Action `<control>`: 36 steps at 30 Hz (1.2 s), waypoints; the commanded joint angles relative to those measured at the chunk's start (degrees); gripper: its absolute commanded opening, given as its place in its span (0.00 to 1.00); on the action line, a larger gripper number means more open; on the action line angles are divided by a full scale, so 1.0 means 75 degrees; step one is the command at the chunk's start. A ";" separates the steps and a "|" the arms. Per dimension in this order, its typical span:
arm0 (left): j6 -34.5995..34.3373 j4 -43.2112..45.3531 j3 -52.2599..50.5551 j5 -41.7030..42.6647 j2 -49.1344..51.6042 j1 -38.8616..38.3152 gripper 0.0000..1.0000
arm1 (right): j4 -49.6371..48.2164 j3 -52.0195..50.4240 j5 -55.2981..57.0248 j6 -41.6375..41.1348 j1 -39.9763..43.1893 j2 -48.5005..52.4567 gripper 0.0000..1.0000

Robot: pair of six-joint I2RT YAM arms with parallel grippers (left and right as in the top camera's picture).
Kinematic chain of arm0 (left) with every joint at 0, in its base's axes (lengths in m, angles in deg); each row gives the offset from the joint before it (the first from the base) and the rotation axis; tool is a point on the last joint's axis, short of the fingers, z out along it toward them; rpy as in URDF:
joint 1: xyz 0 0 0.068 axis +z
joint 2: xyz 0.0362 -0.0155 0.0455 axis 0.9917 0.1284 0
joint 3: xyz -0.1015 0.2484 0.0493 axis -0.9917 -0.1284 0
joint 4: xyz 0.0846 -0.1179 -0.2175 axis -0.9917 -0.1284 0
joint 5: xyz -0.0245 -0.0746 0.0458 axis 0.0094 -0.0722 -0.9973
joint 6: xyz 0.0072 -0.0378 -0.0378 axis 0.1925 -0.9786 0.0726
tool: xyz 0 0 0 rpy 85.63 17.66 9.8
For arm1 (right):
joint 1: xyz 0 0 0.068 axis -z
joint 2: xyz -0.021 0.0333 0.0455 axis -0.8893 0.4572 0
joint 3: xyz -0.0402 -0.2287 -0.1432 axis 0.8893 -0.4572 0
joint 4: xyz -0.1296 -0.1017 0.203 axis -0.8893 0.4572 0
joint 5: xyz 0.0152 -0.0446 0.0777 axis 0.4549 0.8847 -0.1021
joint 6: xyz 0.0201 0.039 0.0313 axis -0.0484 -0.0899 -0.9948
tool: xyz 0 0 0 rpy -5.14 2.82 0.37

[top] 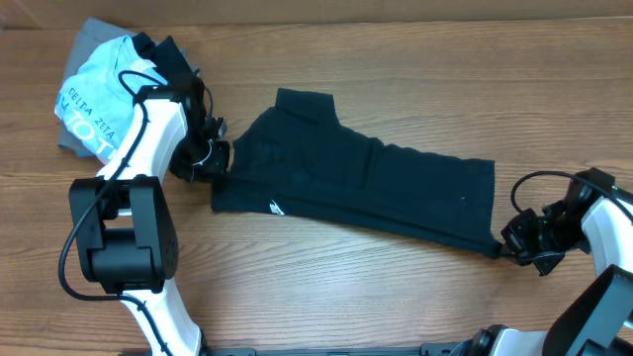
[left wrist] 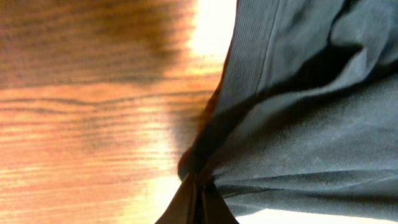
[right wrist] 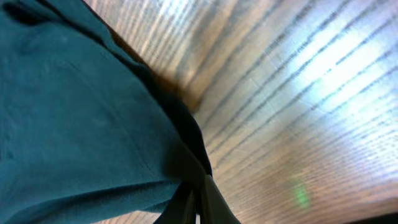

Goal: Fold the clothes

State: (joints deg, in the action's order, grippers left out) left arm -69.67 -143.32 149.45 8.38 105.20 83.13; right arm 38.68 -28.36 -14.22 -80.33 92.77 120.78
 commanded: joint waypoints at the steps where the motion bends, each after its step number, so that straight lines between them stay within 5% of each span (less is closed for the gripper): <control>1: -0.0099 -0.0219 0.0187 -0.0274 -0.0050 0.0070 0.21 | 0.0064 0.0102 0.0475 -0.0061 0.0055 0.0003 0.25; 3: -0.0093 -0.0367 0.0187 -0.0248 -0.0050 0.0064 0.40 | 0.0035 0.0102 0.0478 -0.0076 0.0073 0.0003 0.49; 6: -0.0064 -0.0484 0.0189 -0.0245 -0.0050 0.0064 0.56 | -0.0099 0.0163 0.0478 -0.0256 0.0085 0.0003 0.56; 16: 0.0309 -0.0781 0.1862 0.0915 -0.0050 0.0015 0.47 | -0.0717 0.1784 -0.1172 0.0466 -0.0055 0.0003 0.55; 21: 0.0536 0.0061 0.2760 0.1547 -0.0050 -0.0495 0.38 | -0.1912 0.2008 -0.1900 0.0236 -0.0423 0.0006 0.55; 36: 0.0405 0.3086 0.3692 0.1128 0.2270 -0.1673 0.50 | -0.1912 0.1999 -0.1483 0.0061 -0.1090 0.0012 0.55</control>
State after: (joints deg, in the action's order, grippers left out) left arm -66.37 -121.22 174.74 16.62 117.20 70.22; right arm 23.66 -14.39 -26.59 -79.65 84.77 120.87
